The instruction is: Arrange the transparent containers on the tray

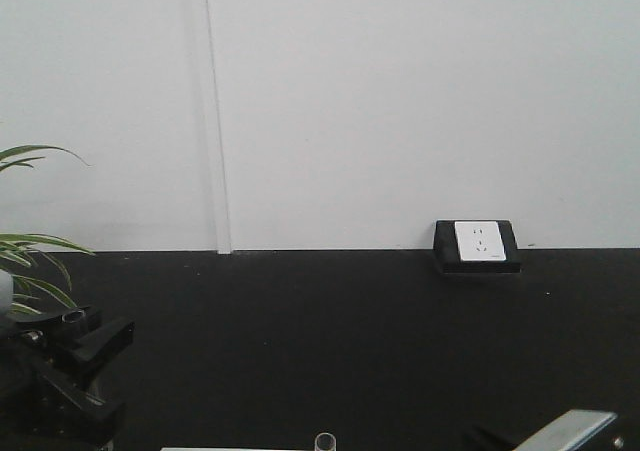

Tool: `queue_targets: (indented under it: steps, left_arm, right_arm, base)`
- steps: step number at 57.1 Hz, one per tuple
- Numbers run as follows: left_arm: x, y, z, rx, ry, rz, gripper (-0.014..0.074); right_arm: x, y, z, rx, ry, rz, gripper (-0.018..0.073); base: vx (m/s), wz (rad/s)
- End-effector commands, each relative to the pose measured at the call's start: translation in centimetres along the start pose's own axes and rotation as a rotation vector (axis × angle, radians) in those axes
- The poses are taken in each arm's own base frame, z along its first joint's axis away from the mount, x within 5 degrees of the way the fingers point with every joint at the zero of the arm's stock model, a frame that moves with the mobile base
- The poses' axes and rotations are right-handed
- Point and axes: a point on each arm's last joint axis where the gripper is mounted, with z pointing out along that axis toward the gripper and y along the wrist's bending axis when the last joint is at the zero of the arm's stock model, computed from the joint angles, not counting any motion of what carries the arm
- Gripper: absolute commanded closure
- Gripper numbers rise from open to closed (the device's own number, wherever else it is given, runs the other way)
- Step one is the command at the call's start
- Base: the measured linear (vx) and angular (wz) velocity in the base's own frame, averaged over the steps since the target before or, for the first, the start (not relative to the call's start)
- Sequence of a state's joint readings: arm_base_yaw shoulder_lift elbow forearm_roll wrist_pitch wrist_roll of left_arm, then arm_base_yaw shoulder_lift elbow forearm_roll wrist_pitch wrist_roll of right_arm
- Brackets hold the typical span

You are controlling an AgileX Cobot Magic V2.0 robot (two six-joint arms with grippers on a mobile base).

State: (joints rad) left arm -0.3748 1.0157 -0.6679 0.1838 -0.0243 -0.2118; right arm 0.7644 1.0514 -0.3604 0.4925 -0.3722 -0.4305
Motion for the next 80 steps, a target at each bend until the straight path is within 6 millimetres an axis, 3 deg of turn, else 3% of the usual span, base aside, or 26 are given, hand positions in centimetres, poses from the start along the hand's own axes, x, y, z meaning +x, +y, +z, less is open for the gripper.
queue_targets:
  steps: [1, 14, 26, 43, 59, 80]
  left_arm:
    - [-2.2, -0.3, -0.7, 0.024, -0.13, -0.012, 0.042]
    - [-2.2, -0.3, -0.7, 0.024, -0.13, -0.012, 0.042]
    - [-2.2, -0.3, -0.7, 0.024, -0.13, -0.012, 0.042]
    - [-2.2, -0.3, -0.7, 0.024, -0.13, -0.012, 0.042]
    - [-2.2, -0.3, -0.7, 0.024, -0.13, -0.012, 0.042]
    - [-2.2, -0.3, -0.7, 0.024, -0.13, -0.012, 0.042]
  right_arm:
    - [-1.2, 1.0, 0.4, -0.023, -0.108, -0.043, 0.0132]
    - [0.3, 2.3, 3.7, -0.039, -0.017, 0.063, 0.013]
    - [-0.1, 3.6, 5.8, -0.12, -0.062, 0.001, 0.013]
    - [0.5, 4.0, 8.2, -0.107, -0.082, 0.015, 0.013]
    - [-0.1, 4.6, 10.6, -0.102, -0.104, 0.02, 0.0132]
    - [-0.2, 4.3, 10.6, -0.075, -0.1, 0.044, 0.0399]
  base:
    - [0.0, 0.0]
    - [0.0, 0.0]
    - [0.0, 0.0]
    - [0.0, 0.0]
    - [0.0, 0.0]
    - [0.0, 0.0]
